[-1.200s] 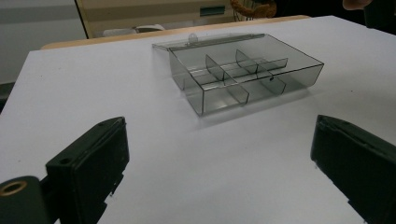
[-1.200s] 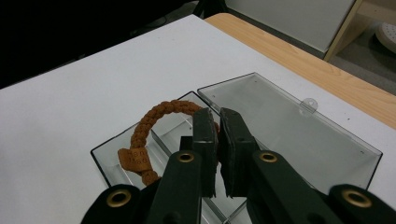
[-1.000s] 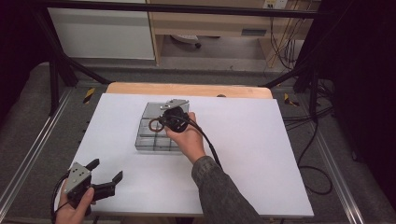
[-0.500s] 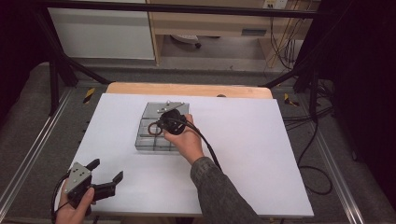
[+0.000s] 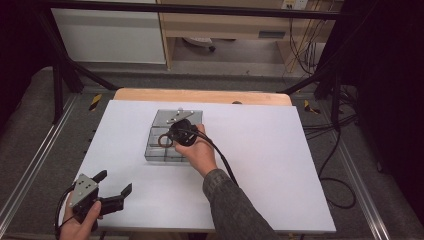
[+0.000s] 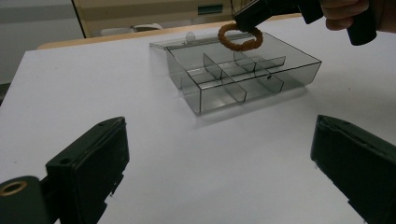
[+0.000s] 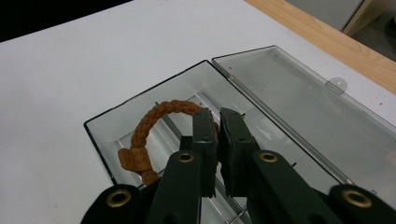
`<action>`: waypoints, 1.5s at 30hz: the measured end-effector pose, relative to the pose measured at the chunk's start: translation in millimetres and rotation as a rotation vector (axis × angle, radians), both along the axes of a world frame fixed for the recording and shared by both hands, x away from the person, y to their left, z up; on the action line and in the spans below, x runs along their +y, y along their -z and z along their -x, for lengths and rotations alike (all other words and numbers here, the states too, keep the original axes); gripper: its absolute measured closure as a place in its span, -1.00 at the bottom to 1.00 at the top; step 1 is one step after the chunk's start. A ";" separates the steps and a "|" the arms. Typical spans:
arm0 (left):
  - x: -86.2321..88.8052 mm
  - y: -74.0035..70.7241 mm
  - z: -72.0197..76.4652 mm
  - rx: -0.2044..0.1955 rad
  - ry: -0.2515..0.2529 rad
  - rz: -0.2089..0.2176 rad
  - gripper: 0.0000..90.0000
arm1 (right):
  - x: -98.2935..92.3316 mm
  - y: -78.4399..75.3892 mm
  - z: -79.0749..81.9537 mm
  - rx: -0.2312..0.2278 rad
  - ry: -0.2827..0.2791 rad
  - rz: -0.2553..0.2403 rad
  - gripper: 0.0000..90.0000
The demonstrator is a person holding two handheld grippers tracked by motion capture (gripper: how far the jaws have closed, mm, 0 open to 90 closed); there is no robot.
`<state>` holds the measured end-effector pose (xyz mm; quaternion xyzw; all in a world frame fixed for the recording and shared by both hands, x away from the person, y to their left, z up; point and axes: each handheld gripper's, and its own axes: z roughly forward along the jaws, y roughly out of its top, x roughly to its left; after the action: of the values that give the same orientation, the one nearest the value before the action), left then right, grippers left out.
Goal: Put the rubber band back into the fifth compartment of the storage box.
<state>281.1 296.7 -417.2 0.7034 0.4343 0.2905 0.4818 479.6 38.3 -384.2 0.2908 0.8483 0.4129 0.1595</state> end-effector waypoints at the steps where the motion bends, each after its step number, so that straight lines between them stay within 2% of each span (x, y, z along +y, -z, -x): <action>1: 0.1 -0.1 0.1 0.001 0.001 -0.002 -0.91 | 0.6 0.7 0.1 0.000 -0.001 0.001 0.90; 29: -0.7 0.4 -0.2 0.004 0.007 -0.002 -0.91 | 4.5 11.2 -1.5 0.013 -0.005 0.043 0.89; 35: -0.7 0.4 -0.2 0.005 0.009 -0.002 -0.91 | 1.0 15.8 -2.3 0.014 -0.003 0.072 0.89; 45: -1.8 0.8 -0.4 0.005 0.013 -0.002 -0.91 | -7.5 25.1 0.1 0.028 0.003 0.083 0.89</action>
<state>281.5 295.0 -417.9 0.7075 0.4305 0.2863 0.4819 479.5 30.8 -409.3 0.2908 0.8664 0.3730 0.1602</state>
